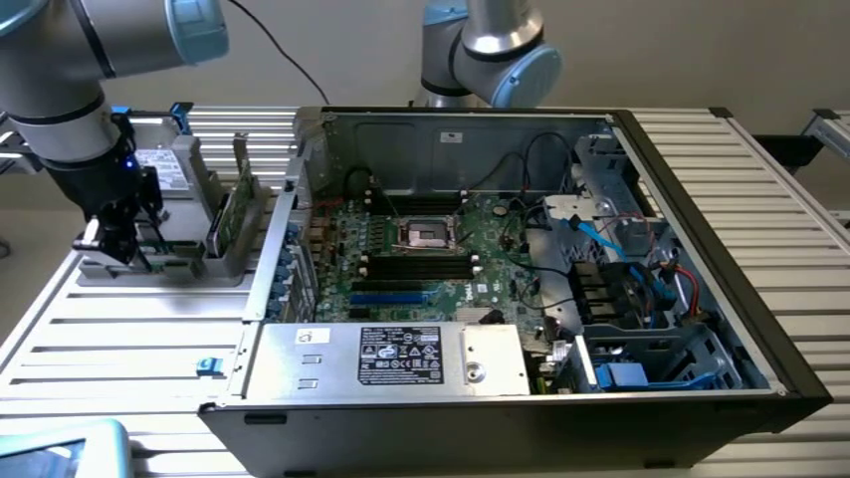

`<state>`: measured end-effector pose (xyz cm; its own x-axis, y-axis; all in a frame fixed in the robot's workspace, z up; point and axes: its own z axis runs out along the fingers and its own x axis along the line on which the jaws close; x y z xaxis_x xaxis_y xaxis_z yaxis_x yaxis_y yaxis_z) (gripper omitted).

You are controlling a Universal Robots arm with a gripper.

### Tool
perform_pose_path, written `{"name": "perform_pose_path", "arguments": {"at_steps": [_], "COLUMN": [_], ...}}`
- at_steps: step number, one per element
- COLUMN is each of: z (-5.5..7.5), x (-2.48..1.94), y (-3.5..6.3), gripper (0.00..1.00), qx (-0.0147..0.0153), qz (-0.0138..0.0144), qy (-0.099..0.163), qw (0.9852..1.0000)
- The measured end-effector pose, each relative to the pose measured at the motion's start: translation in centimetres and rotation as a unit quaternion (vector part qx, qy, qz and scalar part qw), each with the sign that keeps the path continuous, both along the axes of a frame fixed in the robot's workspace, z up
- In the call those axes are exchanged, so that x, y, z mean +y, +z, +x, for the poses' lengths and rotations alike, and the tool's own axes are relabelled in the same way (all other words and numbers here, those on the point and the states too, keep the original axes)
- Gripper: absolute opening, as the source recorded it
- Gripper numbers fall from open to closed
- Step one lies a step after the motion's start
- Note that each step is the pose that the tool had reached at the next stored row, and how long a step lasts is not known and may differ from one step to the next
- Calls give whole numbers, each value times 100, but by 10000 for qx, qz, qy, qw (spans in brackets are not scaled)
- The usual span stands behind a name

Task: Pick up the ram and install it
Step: 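Pick up the ram and move it above insertion slot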

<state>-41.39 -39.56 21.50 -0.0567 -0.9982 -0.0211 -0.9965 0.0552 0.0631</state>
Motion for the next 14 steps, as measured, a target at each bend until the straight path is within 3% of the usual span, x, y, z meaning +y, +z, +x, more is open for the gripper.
{"name": "perform_pose_path", "arguments": {"at_steps": [9, 14], "z": [-8, -9], "x": [0, 0], "y": [-97, -101], "gripper": [49, 49], "qx": [1, 0], "qz": [0, -1], "qy": [0, 0], "qw": [10000, 10000]}}
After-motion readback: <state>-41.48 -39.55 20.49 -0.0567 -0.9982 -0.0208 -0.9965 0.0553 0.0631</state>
